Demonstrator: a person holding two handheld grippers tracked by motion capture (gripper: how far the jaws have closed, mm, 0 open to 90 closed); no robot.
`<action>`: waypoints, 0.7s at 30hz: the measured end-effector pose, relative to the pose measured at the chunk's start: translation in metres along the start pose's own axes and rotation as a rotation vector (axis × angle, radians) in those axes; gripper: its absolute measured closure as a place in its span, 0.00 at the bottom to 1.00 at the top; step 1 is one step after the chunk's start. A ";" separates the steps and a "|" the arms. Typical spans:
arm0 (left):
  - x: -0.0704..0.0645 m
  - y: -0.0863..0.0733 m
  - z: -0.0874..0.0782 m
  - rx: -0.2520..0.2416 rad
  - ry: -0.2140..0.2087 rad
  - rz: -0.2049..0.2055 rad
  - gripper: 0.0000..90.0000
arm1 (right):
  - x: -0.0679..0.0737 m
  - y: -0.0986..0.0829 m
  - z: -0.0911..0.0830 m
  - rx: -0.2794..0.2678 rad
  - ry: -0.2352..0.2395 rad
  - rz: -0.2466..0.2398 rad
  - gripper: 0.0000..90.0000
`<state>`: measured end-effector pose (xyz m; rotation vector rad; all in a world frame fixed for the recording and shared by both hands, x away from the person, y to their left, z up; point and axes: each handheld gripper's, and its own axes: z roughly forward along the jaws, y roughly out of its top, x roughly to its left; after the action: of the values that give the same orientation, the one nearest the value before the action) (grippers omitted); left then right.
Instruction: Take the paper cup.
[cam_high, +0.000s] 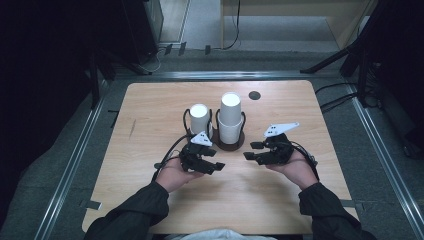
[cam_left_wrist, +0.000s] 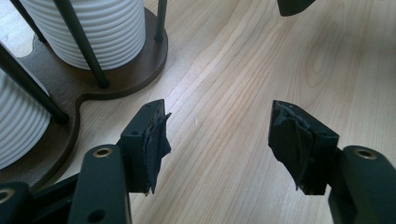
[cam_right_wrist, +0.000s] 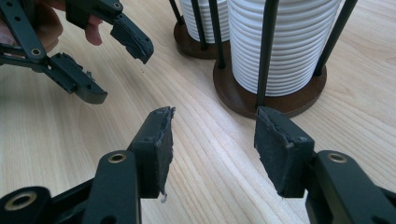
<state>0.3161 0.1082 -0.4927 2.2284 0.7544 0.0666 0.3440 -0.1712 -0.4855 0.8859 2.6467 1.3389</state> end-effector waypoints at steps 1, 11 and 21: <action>0.000 0.000 0.000 0.000 0.000 0.000 0.44 | 0.000 0.000 0.000 0.000 0.000 0.000 0.52; -0.002 0.011 -0.003 -0.045 0.002 -0.037 0.64 | -0.003 0.005 -0.006 0.048 -0.017 0.048 0.48; -0.004 0.025 -0.002 -0.114 0.071 -0.102 0.78 | -0.008 0.006 -0.014 0.027 -0.070 0.079 0.42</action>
<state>0.3245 0.0940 -0.4739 2.0853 0.8802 0.1357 0.3493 -0.1829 -0.4740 1.0305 2.6089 1.2661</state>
